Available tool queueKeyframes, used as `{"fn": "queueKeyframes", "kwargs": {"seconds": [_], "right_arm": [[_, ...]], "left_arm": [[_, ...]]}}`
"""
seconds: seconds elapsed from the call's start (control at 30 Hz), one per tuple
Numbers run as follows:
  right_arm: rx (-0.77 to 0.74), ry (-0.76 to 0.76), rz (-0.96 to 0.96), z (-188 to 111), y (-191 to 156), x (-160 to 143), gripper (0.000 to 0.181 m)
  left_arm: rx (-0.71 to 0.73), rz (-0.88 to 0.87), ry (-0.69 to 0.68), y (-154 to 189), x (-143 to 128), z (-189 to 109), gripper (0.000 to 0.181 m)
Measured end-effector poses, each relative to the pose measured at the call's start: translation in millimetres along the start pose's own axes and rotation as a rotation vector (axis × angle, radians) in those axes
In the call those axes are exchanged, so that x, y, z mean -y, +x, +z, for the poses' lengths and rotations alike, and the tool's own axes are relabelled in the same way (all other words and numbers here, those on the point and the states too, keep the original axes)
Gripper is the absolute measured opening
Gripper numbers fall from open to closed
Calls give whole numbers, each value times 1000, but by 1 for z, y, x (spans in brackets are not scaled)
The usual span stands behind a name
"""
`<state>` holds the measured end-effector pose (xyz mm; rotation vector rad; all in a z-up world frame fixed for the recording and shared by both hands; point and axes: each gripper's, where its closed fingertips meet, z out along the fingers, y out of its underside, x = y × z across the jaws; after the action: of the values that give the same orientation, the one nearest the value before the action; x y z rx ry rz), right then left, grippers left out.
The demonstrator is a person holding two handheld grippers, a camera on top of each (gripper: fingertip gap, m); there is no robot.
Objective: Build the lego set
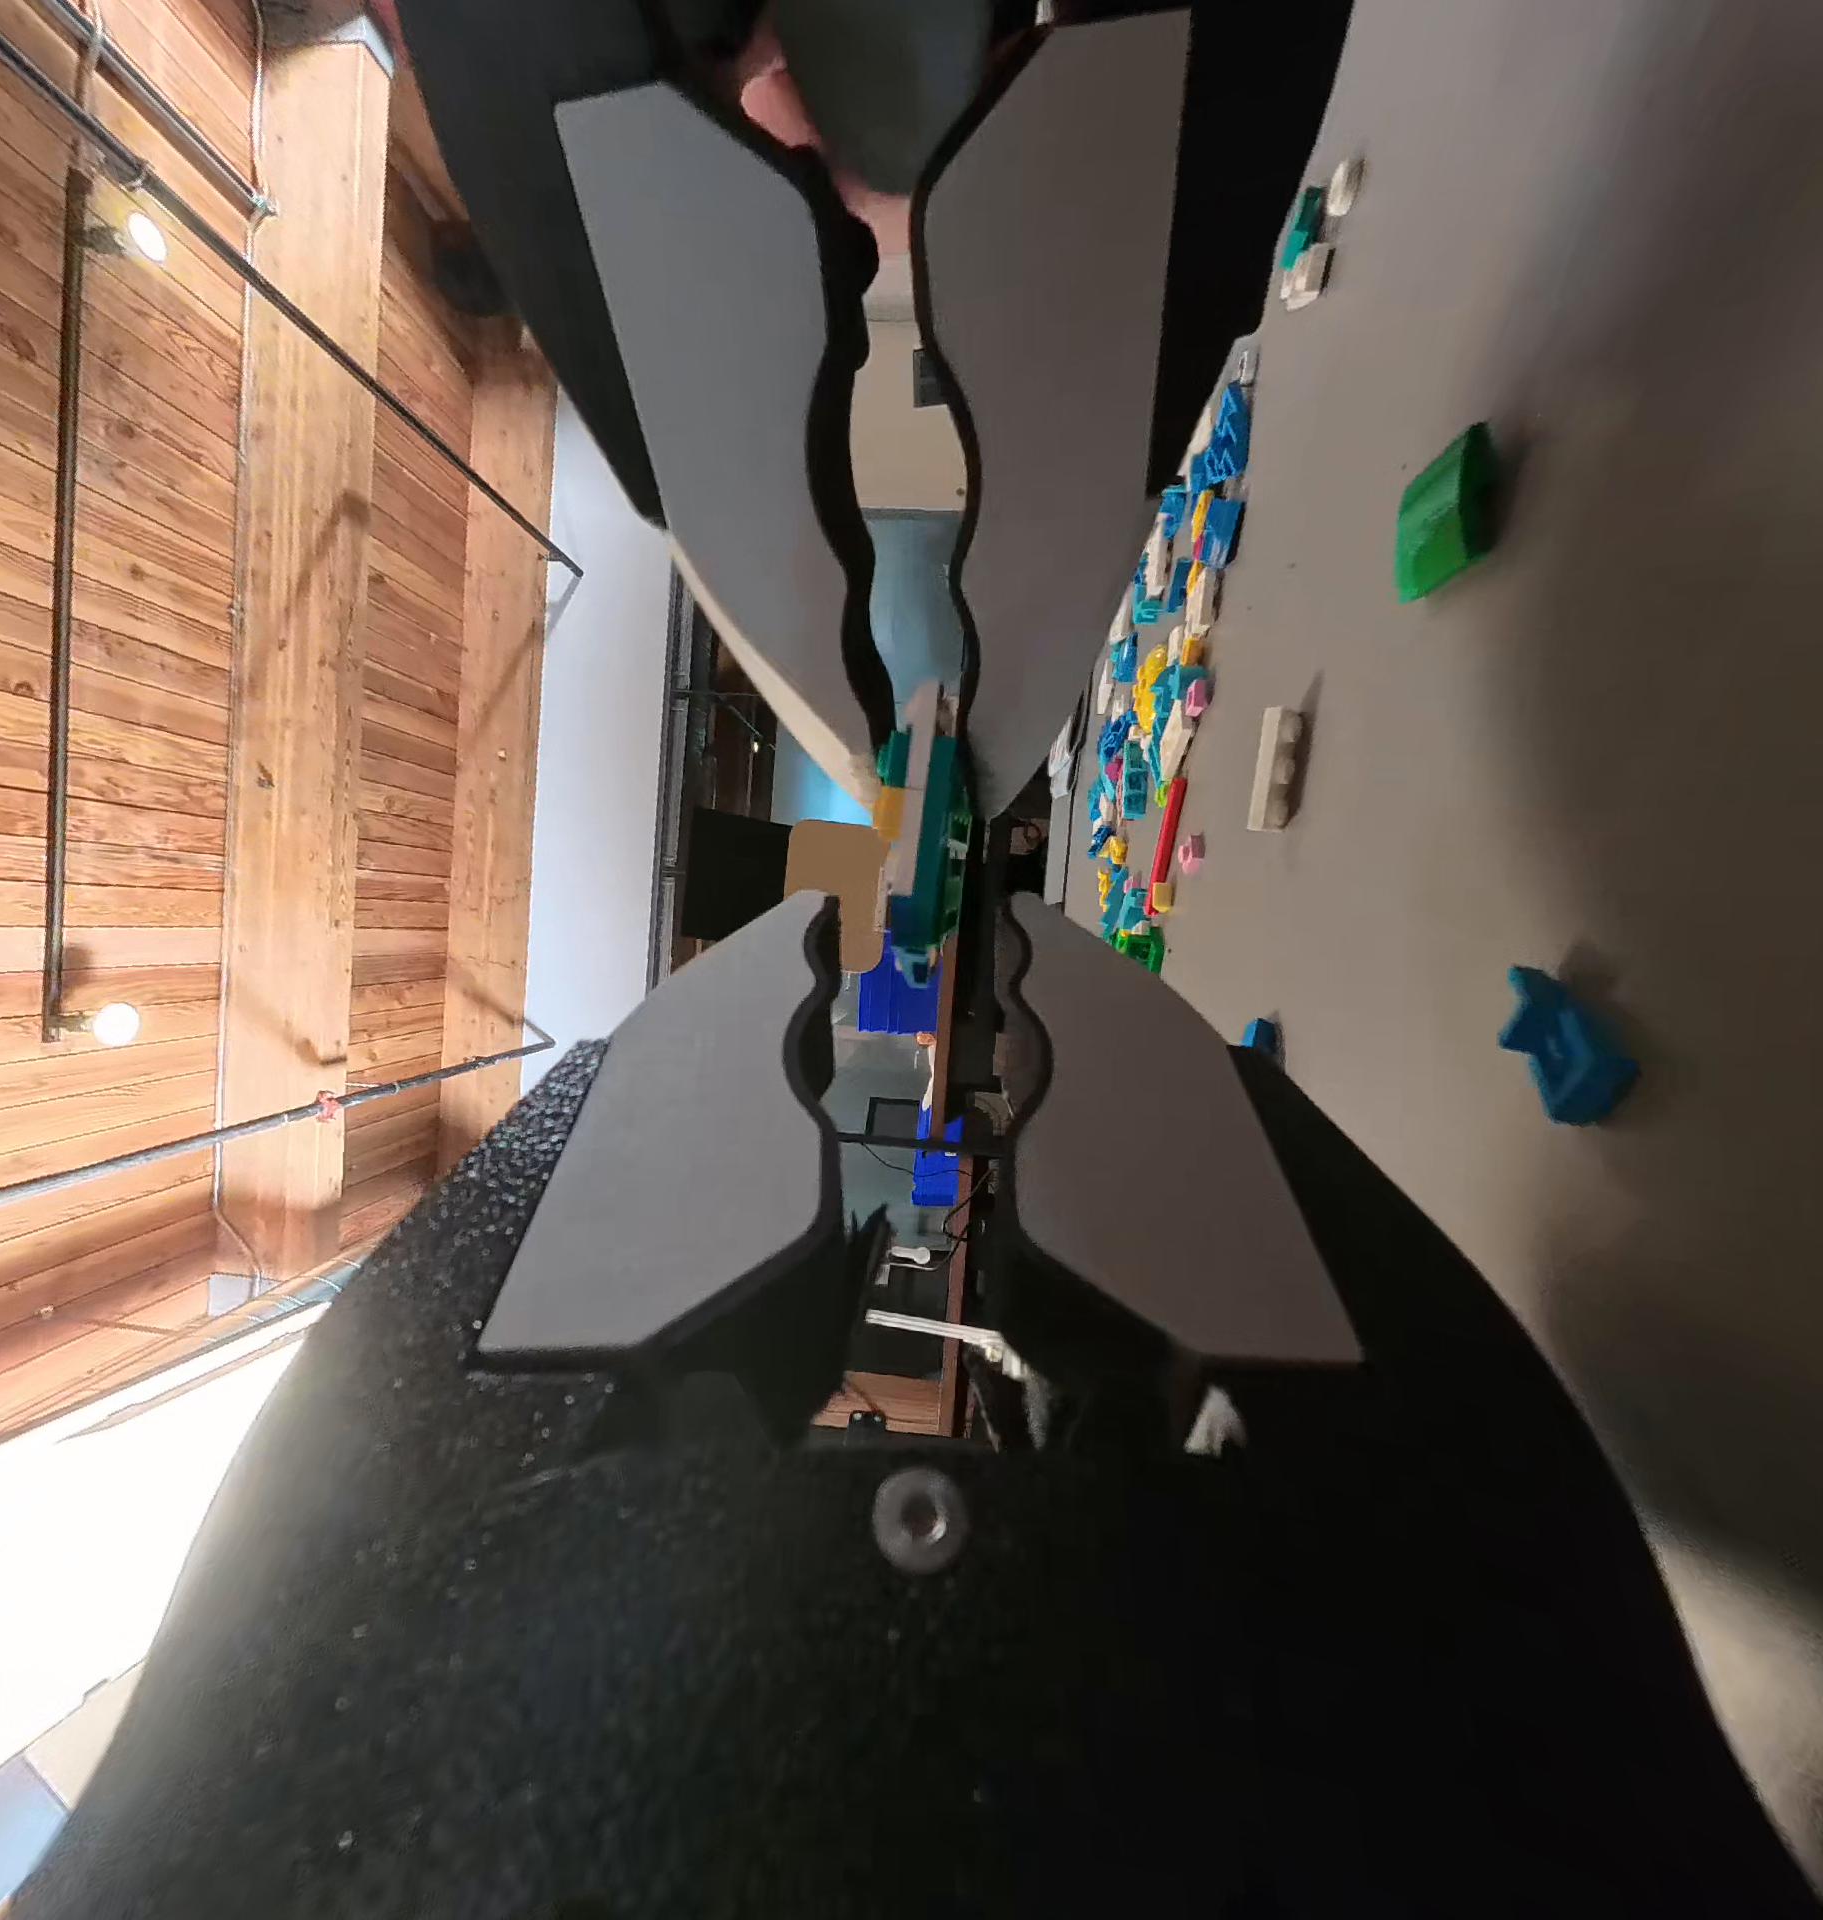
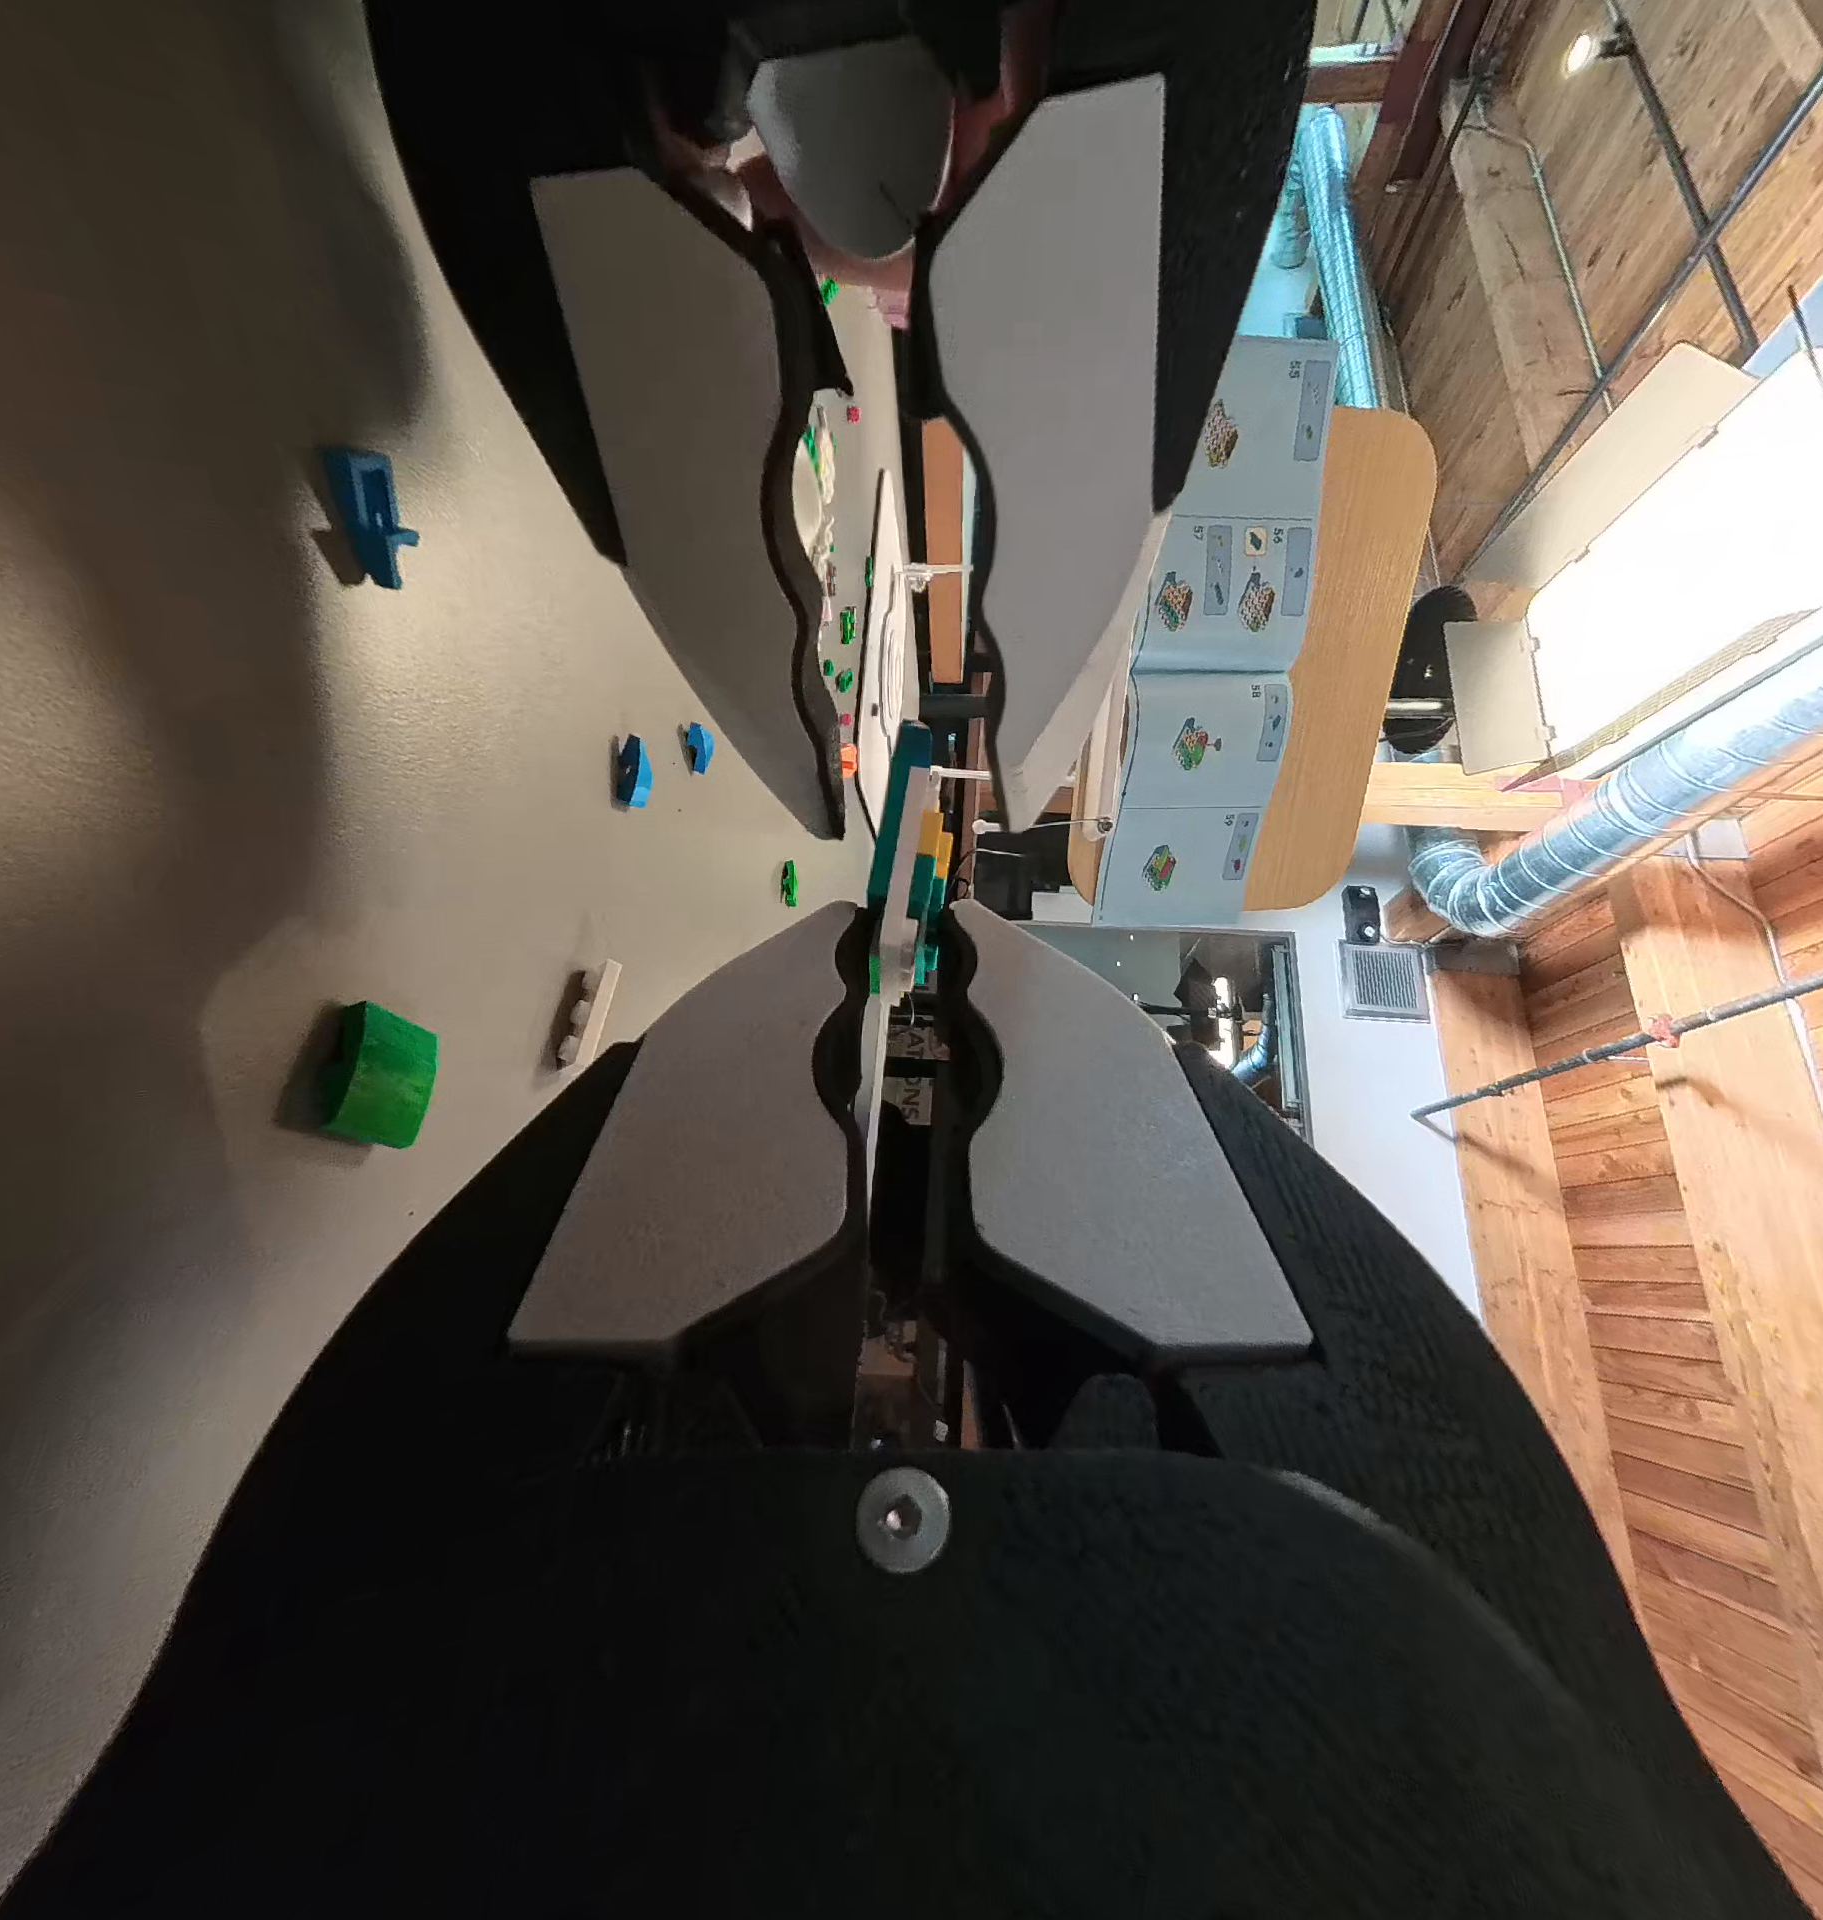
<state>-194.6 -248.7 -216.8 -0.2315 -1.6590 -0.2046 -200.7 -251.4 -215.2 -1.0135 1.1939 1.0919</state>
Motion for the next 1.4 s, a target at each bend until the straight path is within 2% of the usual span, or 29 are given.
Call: {"fn": "queueKeyframes", "kwargs": {"seconds": [0.13, 0.23, 0.7, 0.87, 1.1, 1.4], "right_arm": [[-4, 7, -1, -1, 1, 1, 10], [-3, 11, -4, -1, 1, 3, 10], [-7, 11, -4, -1, 1, 2, 11], [-7, 44, 83, -5, 7, 4, 12], [-97, 122, 299, -17, 34, -1, 27], [-208, 79, 497, -28, 59, -36, 23]], "left_arm": [[1, -11, -4, -1, -1, 0, 21], [2, -2, 10, -1, 1, -2, 10], [-10, -2, -5, 1, 0, 0, 7], [18, -13, -50, -4, -7, 2, 7], [35, -57, -72, -9, -13, 2, 7], [5, -42, -86, -4, -15, 2, 7]]}}
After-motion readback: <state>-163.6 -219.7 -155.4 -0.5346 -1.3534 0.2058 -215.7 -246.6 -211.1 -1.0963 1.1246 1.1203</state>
